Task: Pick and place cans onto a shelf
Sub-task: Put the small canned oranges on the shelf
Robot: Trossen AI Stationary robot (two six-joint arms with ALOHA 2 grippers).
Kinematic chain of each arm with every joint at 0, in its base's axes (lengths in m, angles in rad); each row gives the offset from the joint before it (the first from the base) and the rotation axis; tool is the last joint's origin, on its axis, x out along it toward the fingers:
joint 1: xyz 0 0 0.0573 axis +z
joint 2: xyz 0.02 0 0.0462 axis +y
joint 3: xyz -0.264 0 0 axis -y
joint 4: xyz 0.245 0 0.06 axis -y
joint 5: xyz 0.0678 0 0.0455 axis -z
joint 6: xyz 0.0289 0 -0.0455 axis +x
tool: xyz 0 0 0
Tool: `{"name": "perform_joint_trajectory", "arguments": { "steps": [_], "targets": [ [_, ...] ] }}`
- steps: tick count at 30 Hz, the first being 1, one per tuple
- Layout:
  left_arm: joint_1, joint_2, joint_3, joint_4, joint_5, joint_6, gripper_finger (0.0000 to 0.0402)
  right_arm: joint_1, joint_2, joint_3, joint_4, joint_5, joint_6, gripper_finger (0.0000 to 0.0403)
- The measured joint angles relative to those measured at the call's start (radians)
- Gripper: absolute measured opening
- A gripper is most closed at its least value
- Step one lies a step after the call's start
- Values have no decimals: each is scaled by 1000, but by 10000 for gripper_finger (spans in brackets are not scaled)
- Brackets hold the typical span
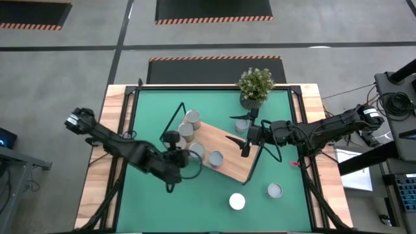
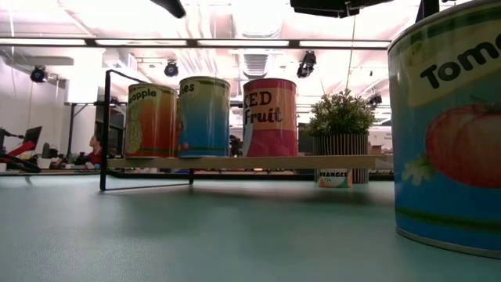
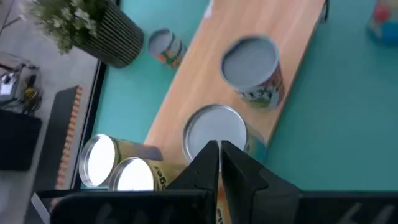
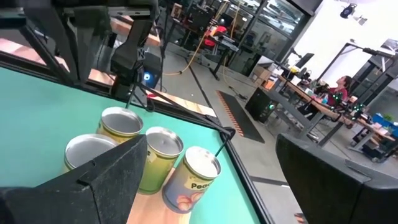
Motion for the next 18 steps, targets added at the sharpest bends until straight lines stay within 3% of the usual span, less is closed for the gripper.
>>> {"name": "perform_joint_trajectory", "arguments": {
  "steps": [3,11,18],
  "targets": [
    [-5,-90,-87,137,3,54,0,0,0,0,10,0,16,343],
    [-12,-350,-429,683,18,366,0,17,1,32,40,-4,155,343],
    [-12,-515,-609,870,18,473,0,18,37,145,-141,1,427,342]
  ]
}}
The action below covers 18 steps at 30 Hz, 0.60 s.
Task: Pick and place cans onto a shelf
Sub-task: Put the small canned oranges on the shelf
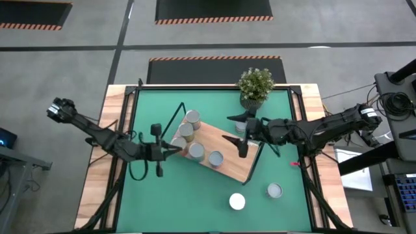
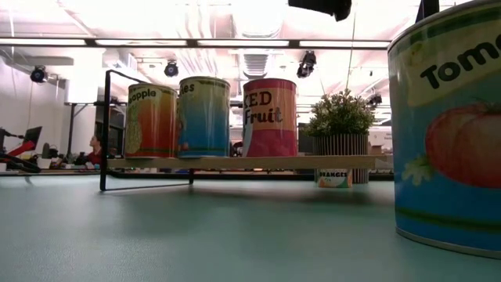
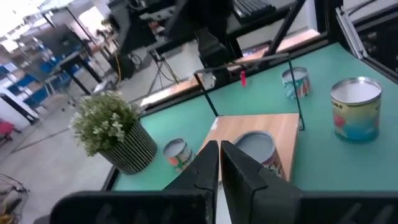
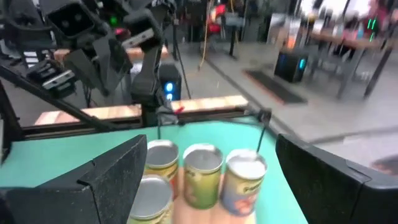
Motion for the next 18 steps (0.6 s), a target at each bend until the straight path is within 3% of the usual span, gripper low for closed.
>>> {"name": "perform_joint_trajectory", "arguments": {
  "steps": [8,14,18],
  "targets": [
    [0,-120,-76,-6,0,6,0,0,179,339,-456,34,255,342],
    [1,-157,-82,-10,0,102,0,-23,338,595,-905,27,567,335],
    [-1,-169,-53,-49,0,86,0,-33,422,681,-1176,27,764,329]
  ]
}}
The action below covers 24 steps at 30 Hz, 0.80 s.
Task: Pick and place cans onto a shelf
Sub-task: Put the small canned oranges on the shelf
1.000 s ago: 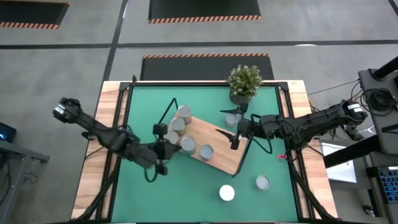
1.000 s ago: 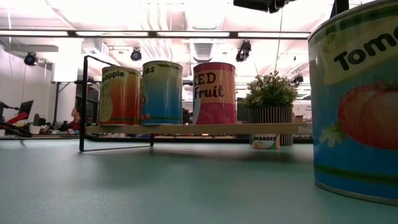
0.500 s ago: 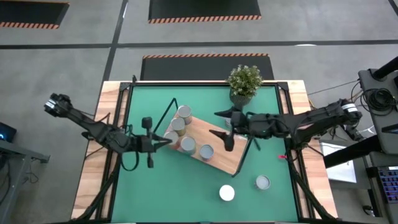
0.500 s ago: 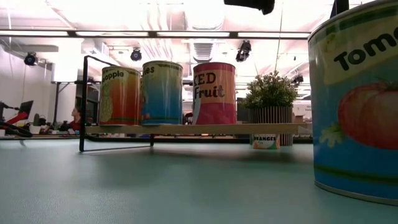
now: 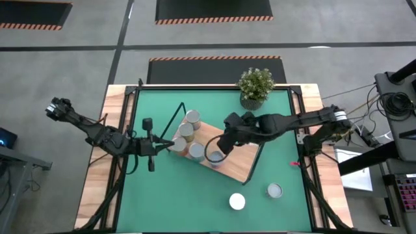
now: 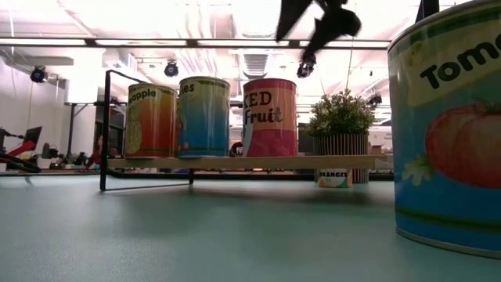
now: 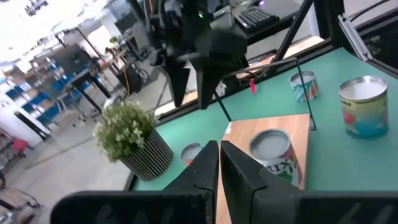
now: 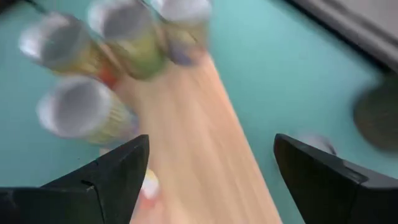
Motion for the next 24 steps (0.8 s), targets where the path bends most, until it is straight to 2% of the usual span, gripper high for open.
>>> {"name": "perform_joint_trajectory", "arguments": {
  "steps": [6,10,24],
  "targets": [
    [0,0,16,-15,1,-25,0,-28,58,11,-219,-8,243,334],
    [0,1,37,-16,1,-25,0,-48,78,11,-295,-1,332,344],
    [0,1,46,-16,1,-28,0,-207,103,-46,-299,1,258,354]
  ]
}}
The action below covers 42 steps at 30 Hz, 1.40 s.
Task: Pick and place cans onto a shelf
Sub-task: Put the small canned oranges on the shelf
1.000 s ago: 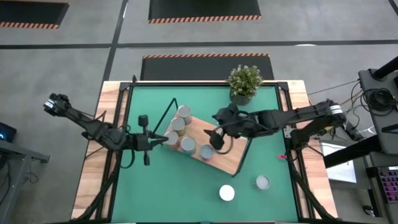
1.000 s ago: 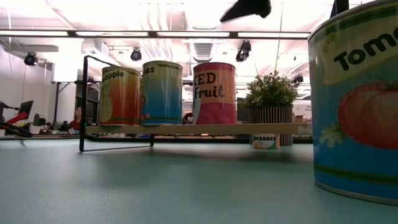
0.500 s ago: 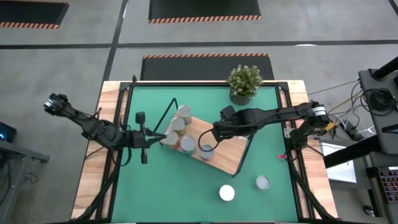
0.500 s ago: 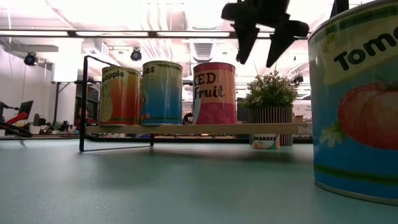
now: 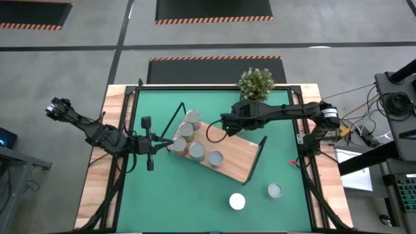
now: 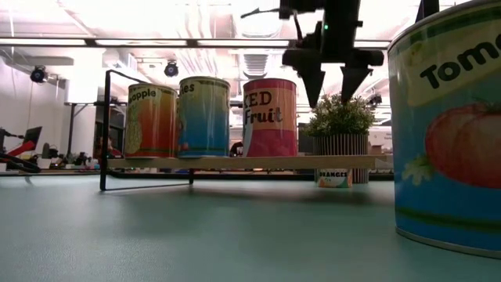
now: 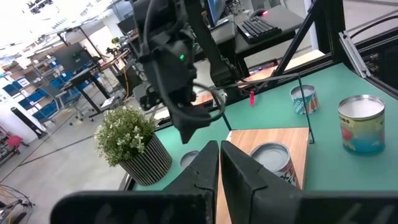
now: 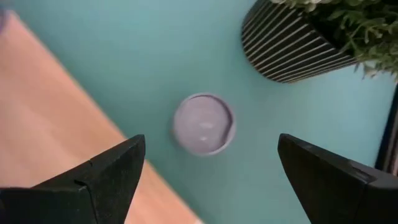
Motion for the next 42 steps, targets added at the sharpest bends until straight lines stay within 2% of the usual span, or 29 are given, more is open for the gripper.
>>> {"name": "perform_joint_trajectory", "arguments": {
  "steps": [9,20,28,42],
  "targets": [
    [0,0,0,0,0,0,0,-72,-6,-118,96,-49,-95,354],
    [0,0,0,0,0,0,0,-104,-53,-319,359,-85,-135,354],
    [0,0,0,0,0,0,0,-110,-56,-391,471,-81,-159,354],
    [1,0,0,-2,0,0,0,-125,-57,-473,550,-59,-160,354]
  ]
}}
